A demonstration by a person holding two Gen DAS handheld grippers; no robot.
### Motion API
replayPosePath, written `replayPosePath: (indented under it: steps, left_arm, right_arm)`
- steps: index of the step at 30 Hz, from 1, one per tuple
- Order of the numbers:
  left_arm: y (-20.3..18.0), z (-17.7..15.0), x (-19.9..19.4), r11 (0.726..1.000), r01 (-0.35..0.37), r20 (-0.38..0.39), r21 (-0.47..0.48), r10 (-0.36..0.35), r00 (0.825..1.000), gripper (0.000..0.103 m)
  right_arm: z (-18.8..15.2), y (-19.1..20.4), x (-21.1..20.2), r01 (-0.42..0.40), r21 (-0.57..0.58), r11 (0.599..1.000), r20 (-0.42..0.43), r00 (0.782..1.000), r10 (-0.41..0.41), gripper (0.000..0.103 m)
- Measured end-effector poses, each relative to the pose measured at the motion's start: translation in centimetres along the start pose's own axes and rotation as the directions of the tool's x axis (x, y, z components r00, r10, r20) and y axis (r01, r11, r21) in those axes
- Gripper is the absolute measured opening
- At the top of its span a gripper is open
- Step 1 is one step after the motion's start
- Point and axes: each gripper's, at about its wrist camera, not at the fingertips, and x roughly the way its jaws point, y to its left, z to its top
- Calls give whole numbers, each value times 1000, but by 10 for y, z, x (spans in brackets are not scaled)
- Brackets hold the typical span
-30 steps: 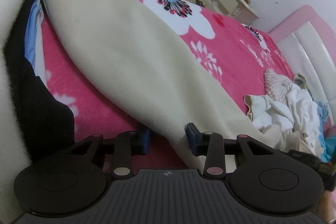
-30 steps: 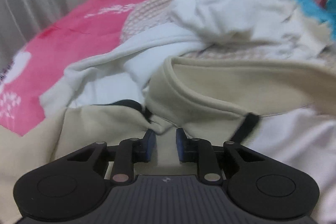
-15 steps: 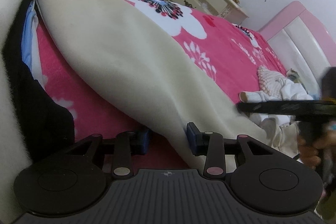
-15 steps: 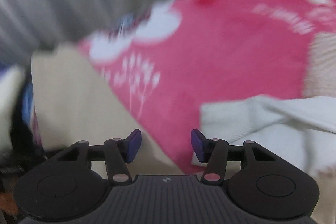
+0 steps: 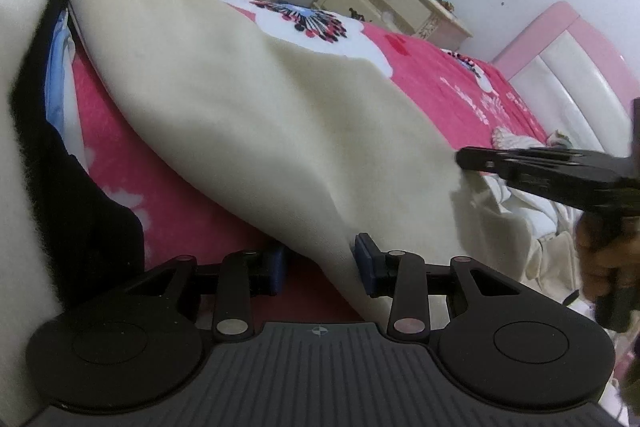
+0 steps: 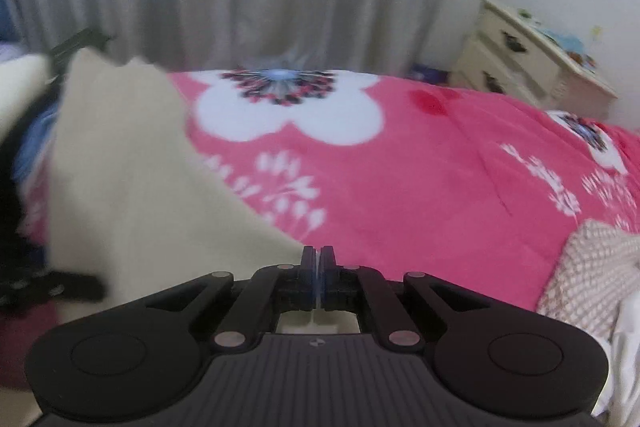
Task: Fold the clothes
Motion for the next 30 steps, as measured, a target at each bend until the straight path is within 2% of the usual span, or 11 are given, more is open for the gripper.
replayPosePath:
  steps: [4,6,8,10,13,17,20,23,27,29,30]
  left_arm:
    - [-3,-2,0,1000,-15,10,27,15,1000,36]
    - [-5,-4,-1,999,-24,20,45,23,1000,36]
    - [-6,-5,-1,998,-29,27,54,28,999,36]
    - [-6,-6,-2,998,-31,31,59,29,999,36]
    - [-6,-6,-3,998,-29,31,56,27,999,37]
    - [-10,-6,-9,997,-42,39,59,40,998,41]
    - [-16,-7,-16,994,-69,65,82,64,996,45]
    - [-18,-6,-21,991,-97,75,94,90,993,45]
    - [-25,-7,-36,985,-129,111,117,116,987,48]
    - [-32,-9,-45,979,-140,134,146,121,984,50]
    - [-36,-11,-49,977,-141,141,161,119,983,50]
  right_arm:
    - [-18,-2,32,76,67,995,42,996,-79,0]
    - [-18,-21,32,67,204,977,68,994,-82,1]
    - [-18,-45,23,55,353,934,94,991,-94,7]
    - [-23,-71,-6,38,486,873,149,981,-126,15]
    - [-43,-108,-70,6,645,764,218,957,-192,20]
    - [-94,-137,-167,-12,793,609,239,926,-294,28]
    - [-143,-139,-236,12,858,514,209,905,-370,30]
    - [-194,-124,-291,53,912,407,137,896,-423,38]
    - [-274,-97,-342,-56,989,137,106,913,-395,43]
    - [-307,-79,-361,-84,996,23,86,916,-392,44]
    - [-321,-70,-371,-68,998,-15,57,915,-399,48]
